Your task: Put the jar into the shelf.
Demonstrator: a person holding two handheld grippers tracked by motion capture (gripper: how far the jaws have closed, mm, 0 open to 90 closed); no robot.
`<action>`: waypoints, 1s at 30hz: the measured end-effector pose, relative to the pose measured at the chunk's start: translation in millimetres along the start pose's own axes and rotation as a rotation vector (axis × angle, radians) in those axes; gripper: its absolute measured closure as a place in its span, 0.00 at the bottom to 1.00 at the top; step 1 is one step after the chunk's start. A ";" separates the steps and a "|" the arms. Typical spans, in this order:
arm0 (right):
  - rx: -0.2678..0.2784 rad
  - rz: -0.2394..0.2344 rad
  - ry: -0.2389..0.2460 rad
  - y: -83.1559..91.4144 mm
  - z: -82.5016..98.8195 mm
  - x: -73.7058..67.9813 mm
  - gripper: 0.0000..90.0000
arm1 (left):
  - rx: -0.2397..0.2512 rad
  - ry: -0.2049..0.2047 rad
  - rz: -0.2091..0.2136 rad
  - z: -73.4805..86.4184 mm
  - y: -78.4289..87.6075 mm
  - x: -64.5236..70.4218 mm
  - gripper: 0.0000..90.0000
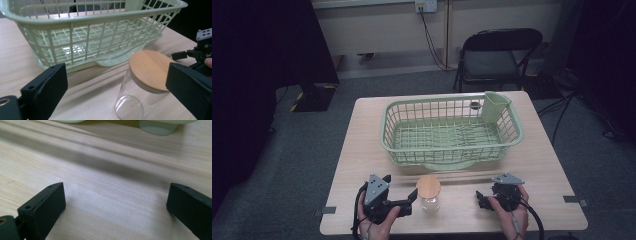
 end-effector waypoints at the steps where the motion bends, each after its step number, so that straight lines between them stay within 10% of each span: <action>1: 0.000 0.000 0.000 0.0 0.0 0.0 0.01 | 0.001 -0.002 0.011 -1.3 0.0 1.7 0.04; 30: 0.000 0.000 0.000 0.0 0.0 0.0 0.01 | -0.078 -0.108 0.173 9.8 -50.4 31.1 0.04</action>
Point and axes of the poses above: each handheld gripper's, and its own axes: y roughly backward along the jaws, z roughly out of its underside, x roughly to its right, the point moved 1 cm from there along -y, roughly forward along the jaws, and after that the axes turned 15 degrees about x, right-handed, at the moved point
